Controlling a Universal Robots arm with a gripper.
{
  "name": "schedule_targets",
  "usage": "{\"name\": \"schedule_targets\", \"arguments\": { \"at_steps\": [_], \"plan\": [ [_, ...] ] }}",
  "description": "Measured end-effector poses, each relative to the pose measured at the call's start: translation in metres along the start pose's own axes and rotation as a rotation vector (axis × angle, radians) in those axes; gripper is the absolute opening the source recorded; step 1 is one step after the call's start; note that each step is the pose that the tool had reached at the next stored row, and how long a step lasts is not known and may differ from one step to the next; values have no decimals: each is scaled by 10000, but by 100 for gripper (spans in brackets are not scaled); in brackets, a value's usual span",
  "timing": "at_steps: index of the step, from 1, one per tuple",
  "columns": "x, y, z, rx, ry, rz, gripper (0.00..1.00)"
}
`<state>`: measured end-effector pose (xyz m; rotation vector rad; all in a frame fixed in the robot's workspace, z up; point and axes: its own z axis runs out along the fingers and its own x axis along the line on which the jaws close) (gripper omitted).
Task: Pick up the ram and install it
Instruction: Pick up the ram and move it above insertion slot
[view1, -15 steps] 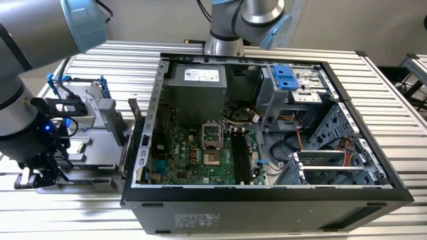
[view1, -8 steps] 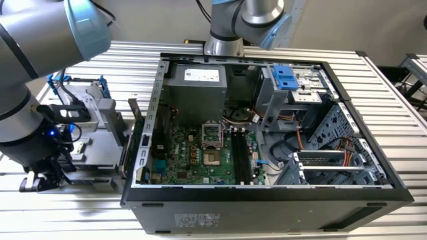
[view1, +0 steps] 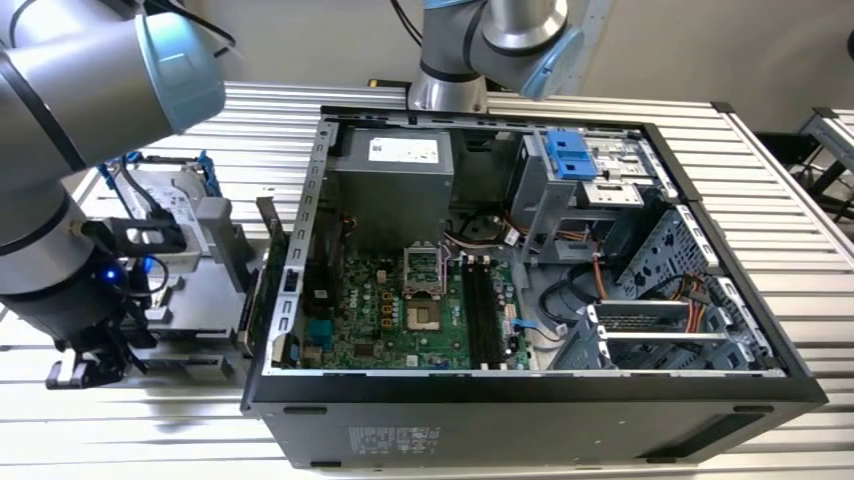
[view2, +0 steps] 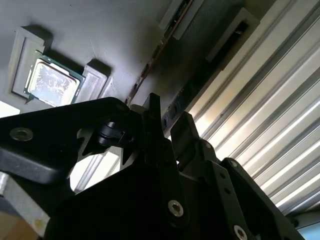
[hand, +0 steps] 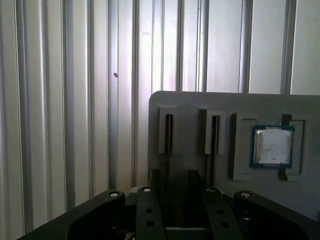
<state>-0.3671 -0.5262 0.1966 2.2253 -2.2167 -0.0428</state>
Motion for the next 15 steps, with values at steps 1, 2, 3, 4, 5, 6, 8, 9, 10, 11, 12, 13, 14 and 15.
{"name": "schedule_targets", "arguments": {
  "at_steps": [1,2,3,4,5,6,8,9,10,11,12,13,14,15],
  "plan": [
    [0,0,5,0,0,0,100],
    [0,0,9,-1,1,1,100],
    [0,0,9,-1,1,1,100],
    [0,0,9,-1,1,1,100],
    [0,0,10,-1,1,1,100],
    [0,0,11,0,-1,1,100],
    [0,0,11,0,0,1,100],
    [0,-1,11,0,0,1,100],
    [0,0,11,0,0,1,100],
    [0,-1,12,0,0,0,100],
    [0,0,12,0,0,1,100],
    [0,0,12,-2,-1,1,0],
    [0,0,12,-3,0,1,0],
    [0,0,12,-5,0,1,0]
  ]
}}
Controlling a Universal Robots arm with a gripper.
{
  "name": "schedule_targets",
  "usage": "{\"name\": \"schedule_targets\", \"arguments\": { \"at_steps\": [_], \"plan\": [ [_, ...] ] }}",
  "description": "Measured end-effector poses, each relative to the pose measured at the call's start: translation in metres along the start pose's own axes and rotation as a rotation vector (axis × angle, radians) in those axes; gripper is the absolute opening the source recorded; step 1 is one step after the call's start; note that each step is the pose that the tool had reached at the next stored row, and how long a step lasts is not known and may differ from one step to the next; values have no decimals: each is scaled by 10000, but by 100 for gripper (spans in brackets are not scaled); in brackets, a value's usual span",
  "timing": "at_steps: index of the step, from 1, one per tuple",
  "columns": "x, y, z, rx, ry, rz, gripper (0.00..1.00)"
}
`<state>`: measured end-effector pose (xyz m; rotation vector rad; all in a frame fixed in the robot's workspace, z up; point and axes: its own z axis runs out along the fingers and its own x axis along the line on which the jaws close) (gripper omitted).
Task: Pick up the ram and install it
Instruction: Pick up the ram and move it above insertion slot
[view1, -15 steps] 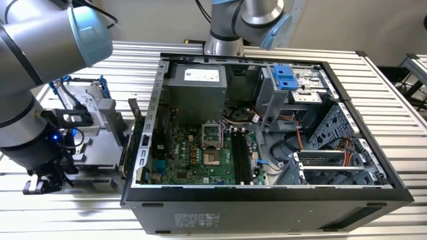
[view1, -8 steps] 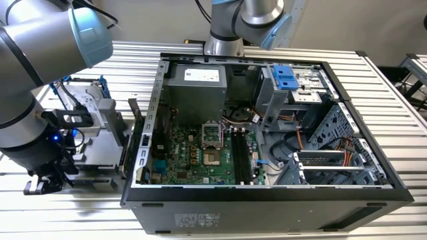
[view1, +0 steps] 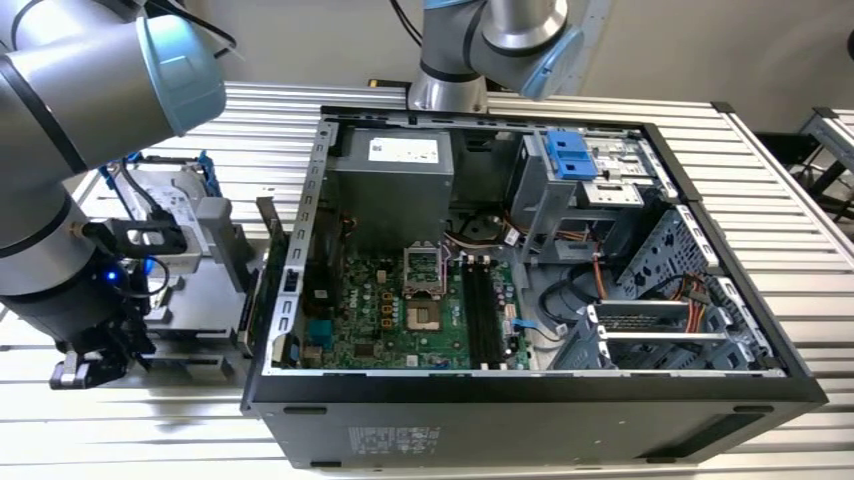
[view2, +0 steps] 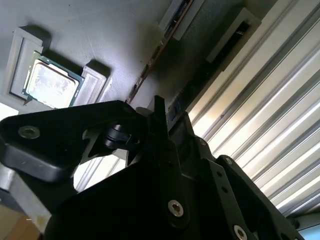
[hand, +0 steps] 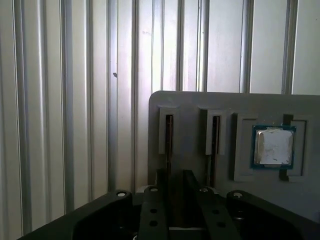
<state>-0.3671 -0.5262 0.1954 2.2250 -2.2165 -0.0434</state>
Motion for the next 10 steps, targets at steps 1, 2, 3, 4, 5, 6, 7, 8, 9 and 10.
{"name": "schedule_targets", "arguments": {
  "at_steps": [1,2,3,4,5,6,7,8,9,10],
  "plan": [
    [0,0,0,-2,-1,0,0],
    [0,0,0,-4,-2,1,0],
    [0,0,0,-4,-2,1,0],
    [0,0,0,-4,-2,1,0],
    [0,0,0,-5,-2,0,0],
    [0,-1,0,-4,-4,0,0],
    [0,0,1,-4,-4,0,0],
    [0,0,0,-4,-4,0,0],
    [0,0,0,-4,-4,0,0],
    [0,0,0,-4,-4,0,0]
  ]
}}
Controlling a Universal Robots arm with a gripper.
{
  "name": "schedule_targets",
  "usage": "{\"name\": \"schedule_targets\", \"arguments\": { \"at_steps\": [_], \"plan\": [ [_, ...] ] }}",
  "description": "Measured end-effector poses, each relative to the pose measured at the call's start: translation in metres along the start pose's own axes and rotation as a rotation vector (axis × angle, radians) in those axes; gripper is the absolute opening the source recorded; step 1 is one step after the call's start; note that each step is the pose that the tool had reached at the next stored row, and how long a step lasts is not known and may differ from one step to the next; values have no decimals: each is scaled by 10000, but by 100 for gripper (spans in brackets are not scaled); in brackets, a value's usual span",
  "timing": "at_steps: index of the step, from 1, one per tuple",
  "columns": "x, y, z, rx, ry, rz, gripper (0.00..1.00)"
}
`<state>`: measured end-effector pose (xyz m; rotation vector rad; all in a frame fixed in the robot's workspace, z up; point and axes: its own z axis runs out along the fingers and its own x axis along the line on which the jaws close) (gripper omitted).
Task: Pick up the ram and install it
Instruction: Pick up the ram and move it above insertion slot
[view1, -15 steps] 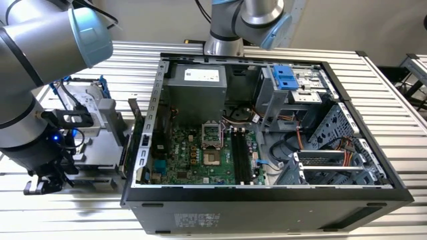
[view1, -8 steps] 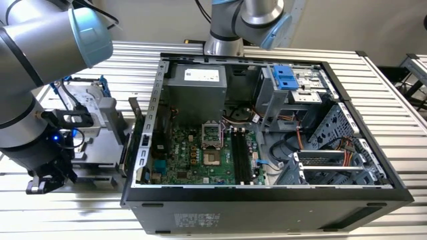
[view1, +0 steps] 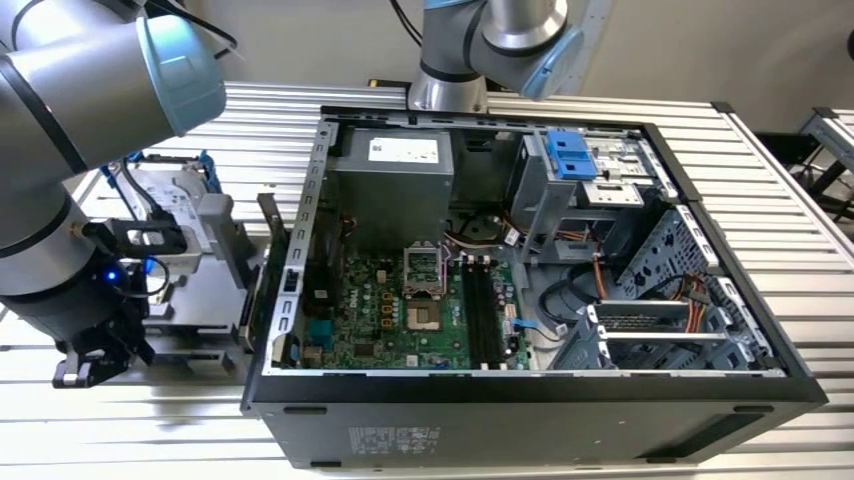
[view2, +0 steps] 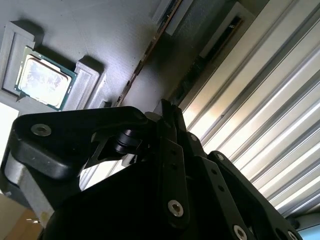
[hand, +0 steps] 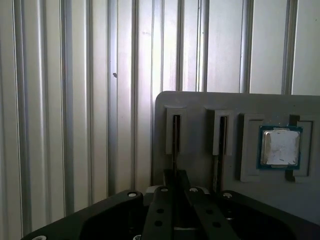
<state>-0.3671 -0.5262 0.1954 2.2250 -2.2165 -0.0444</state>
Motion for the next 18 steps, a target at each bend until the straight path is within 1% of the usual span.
{"name": "schedule_targets", "arguments": {
  "at_steps": [10,12,18],
  "plan": [
    [0,0,-1,1,-5,0,0],
    [0,1,-19,0,-4,0,0],
    [-3,2,-120,0,-3,0,0]
  ]
}}
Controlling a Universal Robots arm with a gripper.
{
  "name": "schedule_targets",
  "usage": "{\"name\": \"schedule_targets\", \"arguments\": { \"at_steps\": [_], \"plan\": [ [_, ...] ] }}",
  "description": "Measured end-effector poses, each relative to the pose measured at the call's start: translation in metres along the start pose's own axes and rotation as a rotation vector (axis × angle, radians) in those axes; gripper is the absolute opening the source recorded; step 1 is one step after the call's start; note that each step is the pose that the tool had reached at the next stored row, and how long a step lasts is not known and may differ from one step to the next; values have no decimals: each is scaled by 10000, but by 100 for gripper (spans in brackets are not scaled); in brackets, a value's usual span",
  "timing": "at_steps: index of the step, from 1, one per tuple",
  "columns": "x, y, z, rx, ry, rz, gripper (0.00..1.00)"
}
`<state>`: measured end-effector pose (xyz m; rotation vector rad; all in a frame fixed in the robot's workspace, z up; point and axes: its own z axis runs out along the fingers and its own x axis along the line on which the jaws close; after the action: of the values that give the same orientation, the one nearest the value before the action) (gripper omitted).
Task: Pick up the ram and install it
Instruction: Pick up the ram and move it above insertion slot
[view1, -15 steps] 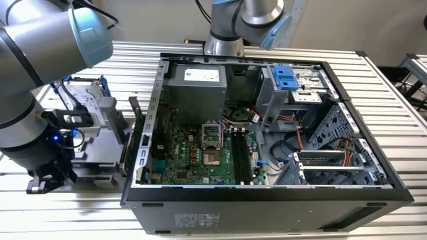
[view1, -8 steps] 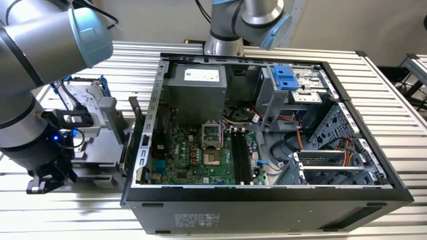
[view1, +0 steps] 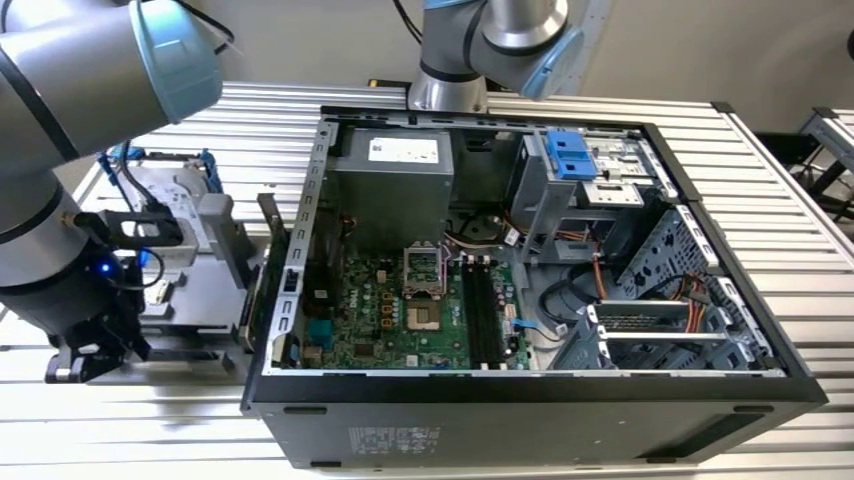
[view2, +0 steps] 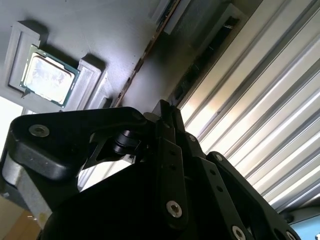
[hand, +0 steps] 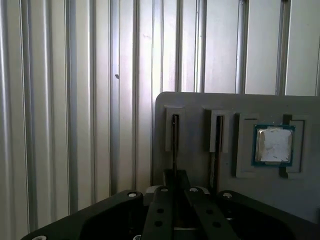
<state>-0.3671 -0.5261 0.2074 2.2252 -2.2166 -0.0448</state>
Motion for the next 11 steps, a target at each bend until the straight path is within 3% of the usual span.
{"name": "schedule_targets", "arguments": {
  "at_steps": [7,11],
  "plan": [
    [-2,2,-72,2,1,-27,0],
    [-2,1,-77,4,0,-41,0]
  ]
}}
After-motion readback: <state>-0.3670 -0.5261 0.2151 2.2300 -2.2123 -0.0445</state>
